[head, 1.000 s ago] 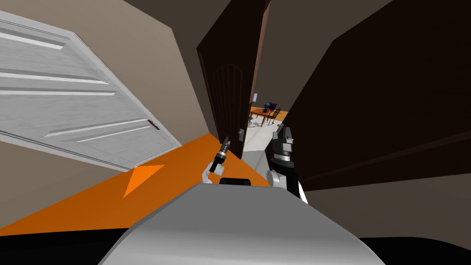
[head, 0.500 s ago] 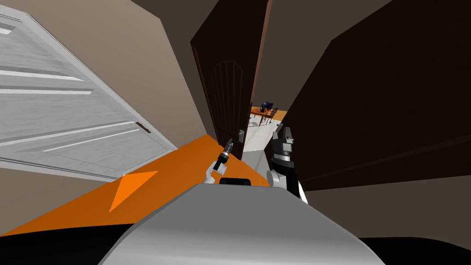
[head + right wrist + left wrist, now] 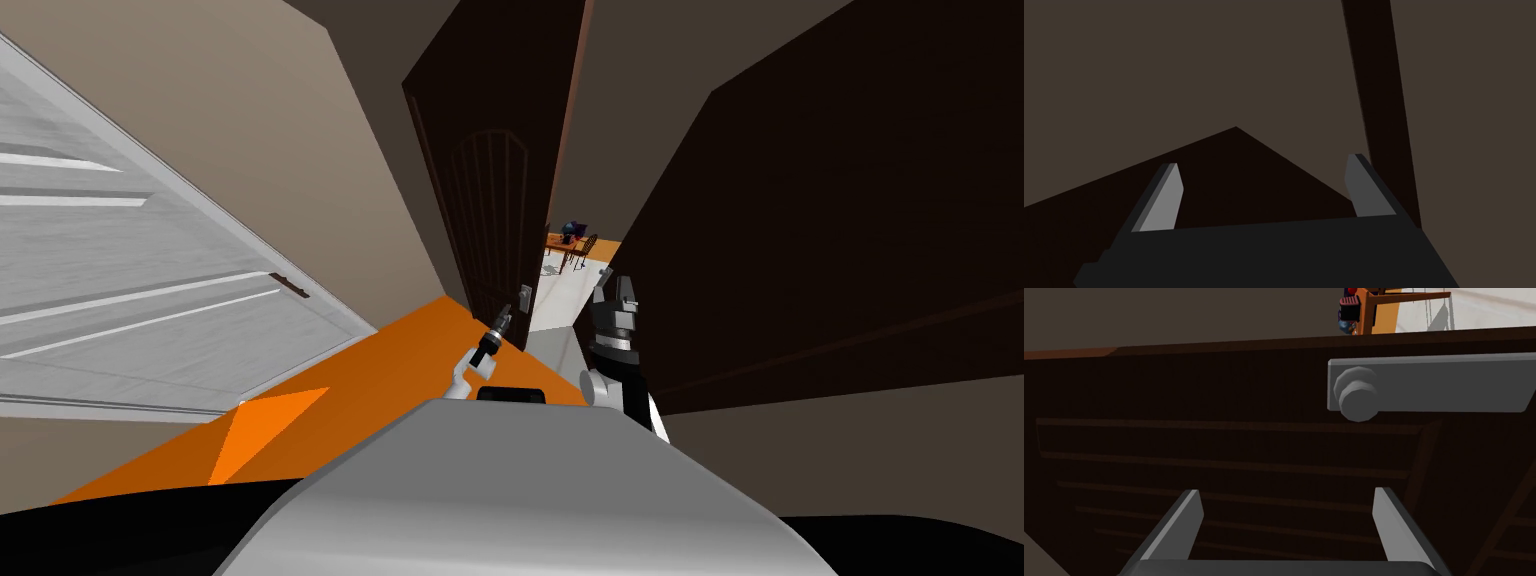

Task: Push the door open

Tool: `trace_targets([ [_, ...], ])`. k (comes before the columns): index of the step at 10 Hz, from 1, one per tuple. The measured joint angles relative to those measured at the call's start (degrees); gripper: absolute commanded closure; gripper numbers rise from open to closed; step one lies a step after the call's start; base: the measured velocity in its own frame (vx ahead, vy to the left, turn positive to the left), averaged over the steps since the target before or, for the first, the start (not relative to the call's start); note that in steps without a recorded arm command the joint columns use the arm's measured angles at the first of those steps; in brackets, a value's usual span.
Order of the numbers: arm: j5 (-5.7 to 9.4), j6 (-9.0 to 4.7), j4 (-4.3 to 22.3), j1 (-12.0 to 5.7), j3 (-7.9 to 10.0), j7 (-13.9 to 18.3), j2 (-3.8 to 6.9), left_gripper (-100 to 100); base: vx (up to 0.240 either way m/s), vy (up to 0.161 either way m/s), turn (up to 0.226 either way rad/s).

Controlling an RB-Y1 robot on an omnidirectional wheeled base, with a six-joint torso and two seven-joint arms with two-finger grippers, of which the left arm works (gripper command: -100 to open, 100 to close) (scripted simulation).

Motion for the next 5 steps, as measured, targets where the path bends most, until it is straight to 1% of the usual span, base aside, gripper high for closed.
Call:
trace_targets([
  [1,0.04,0.32,1.15,-0.71,-0.41,0.29,0.01,-100,0.081,0.077,-0.059],
  [2,-0.06,0.59,2.26,-1.17,-0.88,0.31,-0.39,-100,0.075,0.074,-0.074],
  [3,0.02,0.62,3.62,-1.88,-1.27,0.59,-0.23,-100,0.105,0.110,-0.129],
  [4,0.05,0.61,5.74,-3.00,-1.73,0.90,-0.45,-100,0.116,0.117,-0.118],
  [5,0.07,1.21,6.79,-3.71,-2.40,1.25,-0.42,-100,0.108,0.112,-0.095],
])
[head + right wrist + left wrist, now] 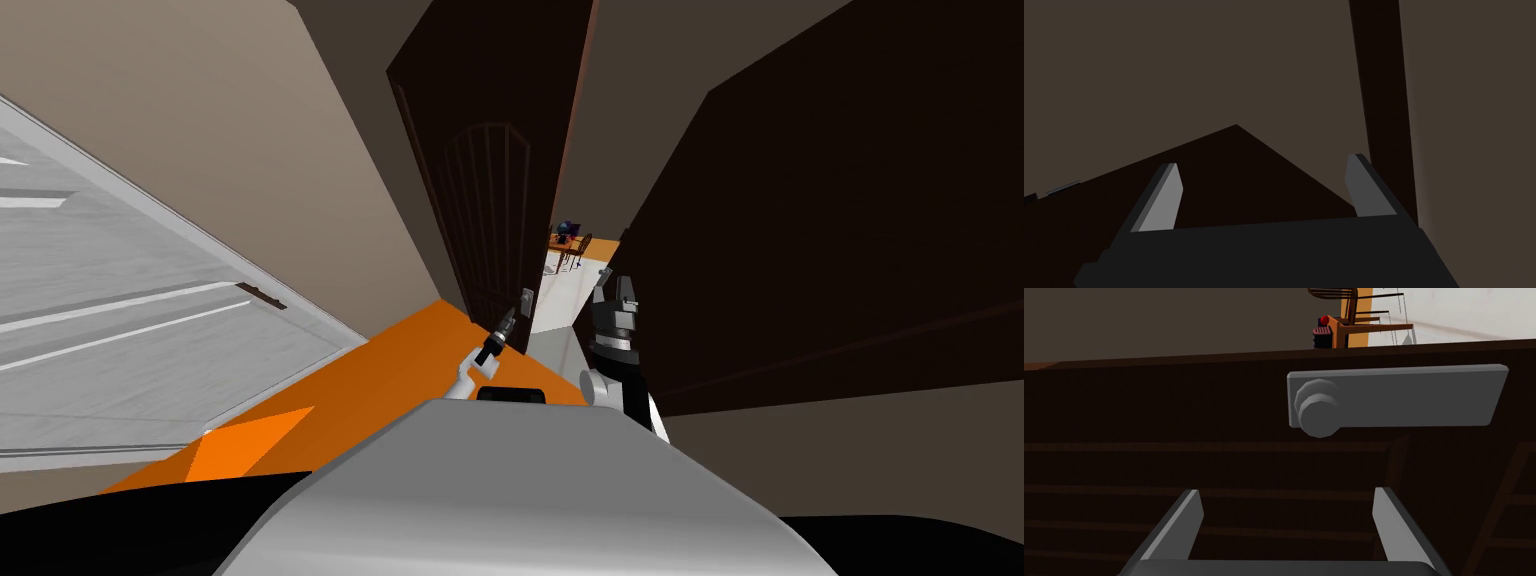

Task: Push the door open

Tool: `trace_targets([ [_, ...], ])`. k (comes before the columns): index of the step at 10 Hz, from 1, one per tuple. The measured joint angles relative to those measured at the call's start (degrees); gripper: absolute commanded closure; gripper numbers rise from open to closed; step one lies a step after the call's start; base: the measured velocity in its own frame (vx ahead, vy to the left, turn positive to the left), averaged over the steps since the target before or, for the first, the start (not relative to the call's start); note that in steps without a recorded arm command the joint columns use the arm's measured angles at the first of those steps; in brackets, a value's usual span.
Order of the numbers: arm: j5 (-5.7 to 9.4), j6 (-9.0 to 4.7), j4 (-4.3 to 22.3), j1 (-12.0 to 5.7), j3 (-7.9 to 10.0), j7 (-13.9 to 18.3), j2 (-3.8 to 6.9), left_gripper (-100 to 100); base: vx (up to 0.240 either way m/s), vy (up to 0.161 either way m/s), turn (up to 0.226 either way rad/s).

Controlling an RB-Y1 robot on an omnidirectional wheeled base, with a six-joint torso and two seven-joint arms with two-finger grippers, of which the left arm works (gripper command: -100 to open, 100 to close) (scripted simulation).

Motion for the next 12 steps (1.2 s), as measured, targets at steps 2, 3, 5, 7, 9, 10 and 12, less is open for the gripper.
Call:
trace_targets([
  [2,0.04,1.26,2.03,-1.44,-1.05,0.60,-0.12,-100,0.086,0.083,-0.059],
  [3,0.04,1.45,2.11,-1.52,-1.10,0.66,-0.13,-100,0.133,-0.042,-0.047],
  [5,0.05,1.18,2.73,-1.70,-0.73,0.53,-0.05,-100,0.177,-0.080,-0.023],
  [7,0.07,0.77,3.50,-1.92,-0.35,0.44,-0.14,-100,0.186,-0.106,-0.034],
  [9,0.08,0.40,4.24,-2.15,0.08,0.29,-0.49,-100,0.187,-0.094,-0.030],
  [10,0.10,0.24,4.56,-2.25,0.27,0.25,-0.68,-100,0.158,-0.105,-0.032],
  [12,0.11,0.03,4.95,-2.38,0.50,0.19,-0.98,100,0.032,-0.021,0.003],
])
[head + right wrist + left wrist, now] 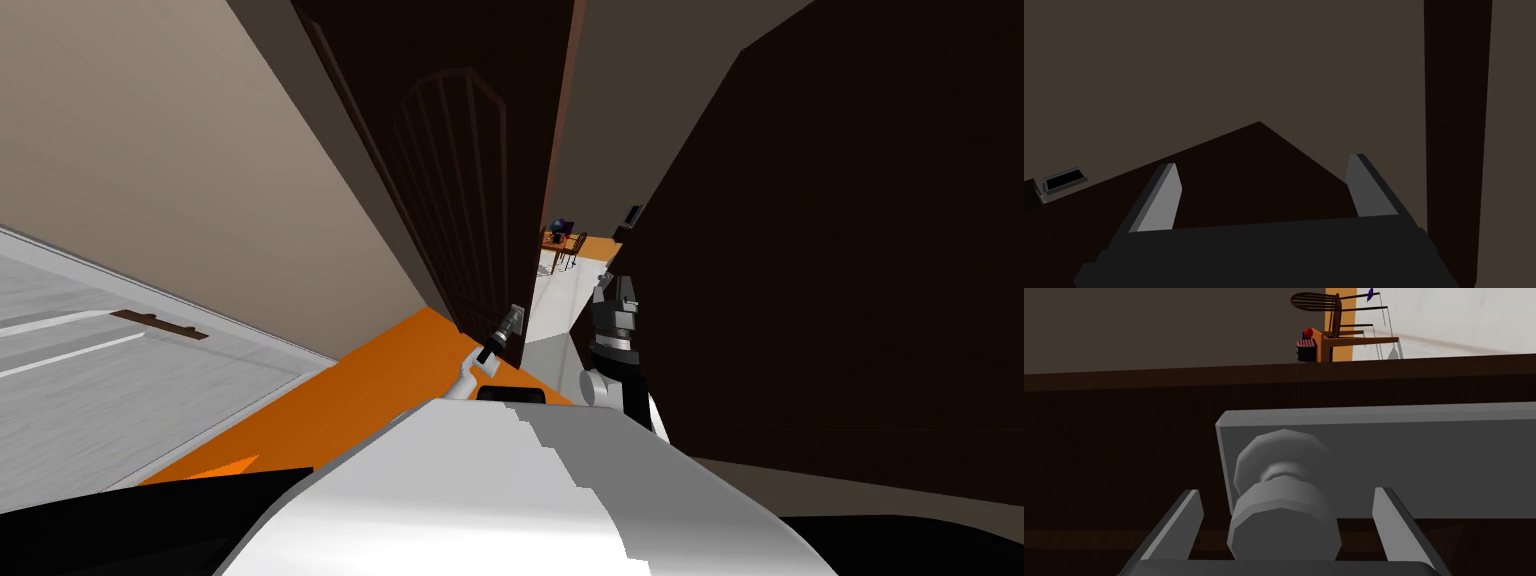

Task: Push the door open

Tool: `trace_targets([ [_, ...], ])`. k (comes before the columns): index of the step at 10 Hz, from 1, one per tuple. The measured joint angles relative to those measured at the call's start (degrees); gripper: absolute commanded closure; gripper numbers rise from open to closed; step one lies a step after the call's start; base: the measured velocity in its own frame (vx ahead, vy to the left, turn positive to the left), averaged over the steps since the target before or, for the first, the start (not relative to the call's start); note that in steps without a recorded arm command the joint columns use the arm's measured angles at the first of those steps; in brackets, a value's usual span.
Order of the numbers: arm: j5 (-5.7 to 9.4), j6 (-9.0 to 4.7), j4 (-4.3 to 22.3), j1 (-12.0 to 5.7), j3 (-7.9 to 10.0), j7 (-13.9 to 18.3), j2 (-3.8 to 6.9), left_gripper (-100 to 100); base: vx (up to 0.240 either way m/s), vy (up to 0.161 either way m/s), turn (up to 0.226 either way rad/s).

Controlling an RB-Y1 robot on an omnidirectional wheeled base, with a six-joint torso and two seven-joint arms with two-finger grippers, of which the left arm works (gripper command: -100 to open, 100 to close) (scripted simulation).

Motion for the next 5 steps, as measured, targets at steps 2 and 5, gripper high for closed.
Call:
trace_targets([
  [2,0.01,0.02,-0.11,-0.18,0.06,0.00,-0.01,100,-0.014,0.015,-0.017],
  [5,-0.02,0.08,-0.11,-0.25,0.02,-0.03,-0.05,100,0.000,0.000,0.000],
])
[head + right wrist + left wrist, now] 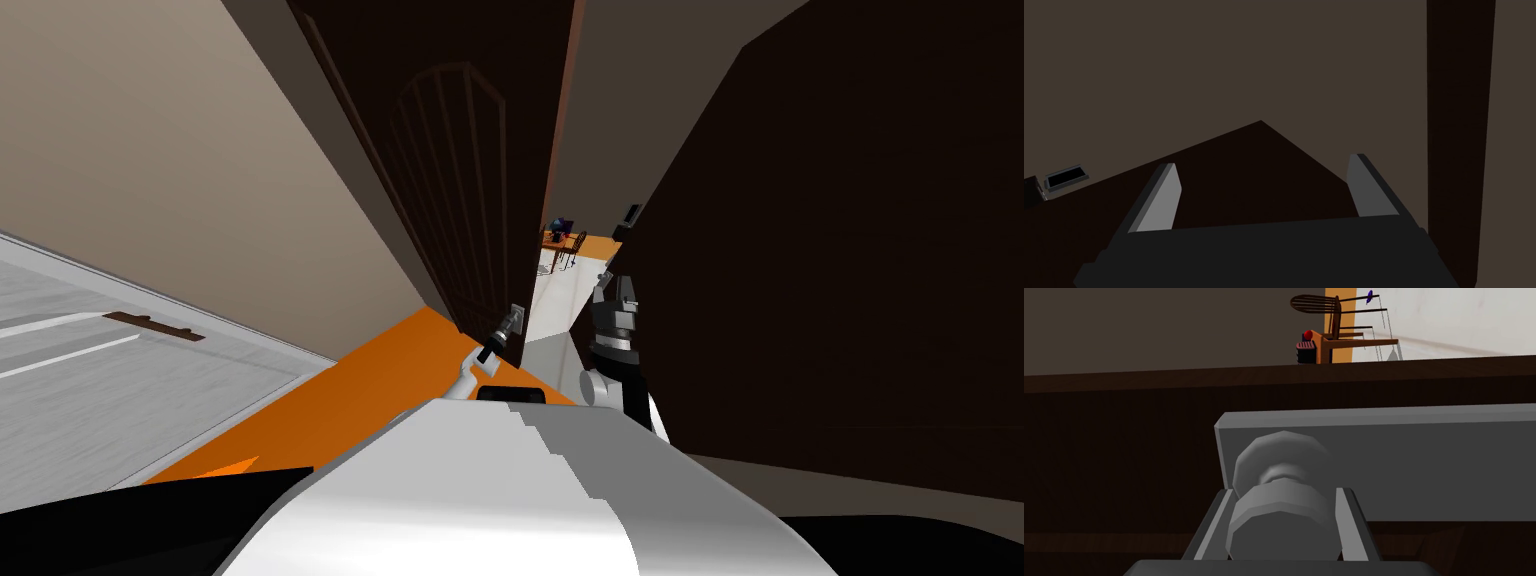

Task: Push the door open

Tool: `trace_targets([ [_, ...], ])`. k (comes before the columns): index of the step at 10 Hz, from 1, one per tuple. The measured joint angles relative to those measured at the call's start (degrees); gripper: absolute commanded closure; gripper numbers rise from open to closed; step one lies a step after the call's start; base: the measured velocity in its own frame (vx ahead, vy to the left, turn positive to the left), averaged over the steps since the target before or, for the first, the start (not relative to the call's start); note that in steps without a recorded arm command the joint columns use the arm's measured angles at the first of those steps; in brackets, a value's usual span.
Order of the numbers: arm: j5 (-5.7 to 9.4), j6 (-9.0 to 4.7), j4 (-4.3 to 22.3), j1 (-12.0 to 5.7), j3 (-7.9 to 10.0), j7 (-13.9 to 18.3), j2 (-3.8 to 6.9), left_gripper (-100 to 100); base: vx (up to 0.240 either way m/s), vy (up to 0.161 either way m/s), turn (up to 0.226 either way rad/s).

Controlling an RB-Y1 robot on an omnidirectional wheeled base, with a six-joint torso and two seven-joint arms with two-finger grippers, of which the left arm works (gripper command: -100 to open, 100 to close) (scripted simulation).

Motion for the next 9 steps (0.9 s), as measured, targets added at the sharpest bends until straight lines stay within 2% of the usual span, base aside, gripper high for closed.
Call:
trace_targets([
  [2,0.01,-0.03,0.68,0.01,0.29,-0.12,0.05,100,0.116,-0.109,0.042],
  [3,0.00,0.41,0.36,0.50,0.55,-0.27,0.34,100,0.134,-0.148,0.060],
  [5,-0.02,0.65,0.81,0.37,1.64,-0.80,0.37,100,0.147,-0.127,0.056],
  [6,-0.03,0.51,1.27,-0.11,2.23,-1.12,0.14,100,0.146,-0.147,0.040],
  [7,0.11,-0.09,2.15,-0.81,2.93,-1.15,0.43,100,0.151,-0.135,0.058],
  [9,0.17,-0.11,2.14,-1.01,3.98,-1.38,0.63,100,0.110,-0.115,0.046],
])
